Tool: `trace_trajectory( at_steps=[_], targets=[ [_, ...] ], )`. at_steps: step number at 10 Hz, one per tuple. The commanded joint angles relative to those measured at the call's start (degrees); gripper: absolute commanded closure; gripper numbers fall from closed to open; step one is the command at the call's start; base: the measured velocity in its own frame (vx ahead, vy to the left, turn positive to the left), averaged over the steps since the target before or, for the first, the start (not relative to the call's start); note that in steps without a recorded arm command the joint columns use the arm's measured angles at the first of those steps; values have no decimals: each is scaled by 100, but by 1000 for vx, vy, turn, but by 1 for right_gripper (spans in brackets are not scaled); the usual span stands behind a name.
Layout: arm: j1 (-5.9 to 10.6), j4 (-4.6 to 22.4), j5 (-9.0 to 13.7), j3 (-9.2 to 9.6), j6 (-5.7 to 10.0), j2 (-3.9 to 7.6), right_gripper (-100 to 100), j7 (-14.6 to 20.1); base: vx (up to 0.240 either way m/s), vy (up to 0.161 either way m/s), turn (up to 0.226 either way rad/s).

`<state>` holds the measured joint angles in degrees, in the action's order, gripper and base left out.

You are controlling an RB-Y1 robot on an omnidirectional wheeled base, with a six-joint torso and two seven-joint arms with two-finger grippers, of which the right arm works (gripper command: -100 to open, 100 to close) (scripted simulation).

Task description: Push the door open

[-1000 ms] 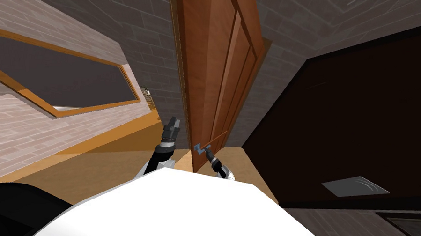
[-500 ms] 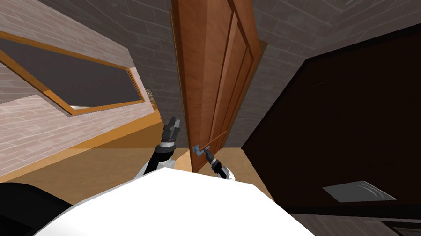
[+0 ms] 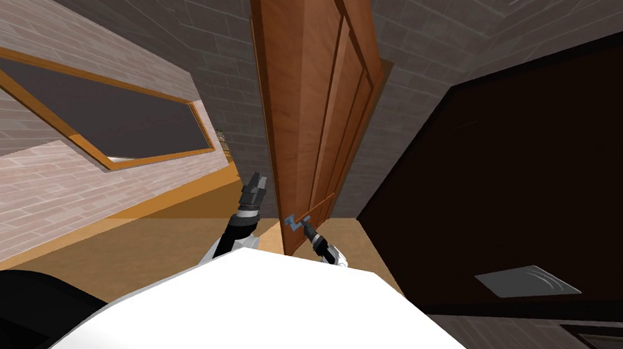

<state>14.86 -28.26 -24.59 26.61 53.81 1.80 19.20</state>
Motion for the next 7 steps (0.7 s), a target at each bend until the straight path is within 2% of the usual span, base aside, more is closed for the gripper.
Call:
trace_trajectory(
  at_steps=[1, 5, 6, 7],
  targets=[
    [-254, -278, -58, 71, -204, 147, 100, 71, 37, 13, 53],
    [-254, -278, -58, 71, -204, 147, 100, 71, 7, 11, -5],
    [-261, -578, -146, 217, -153, 208, 100, 314, -35, -75, 12],
    [-262, -590, -169, 250, -121, 226, 100, 366, -72, -143, 9]
  ],
)
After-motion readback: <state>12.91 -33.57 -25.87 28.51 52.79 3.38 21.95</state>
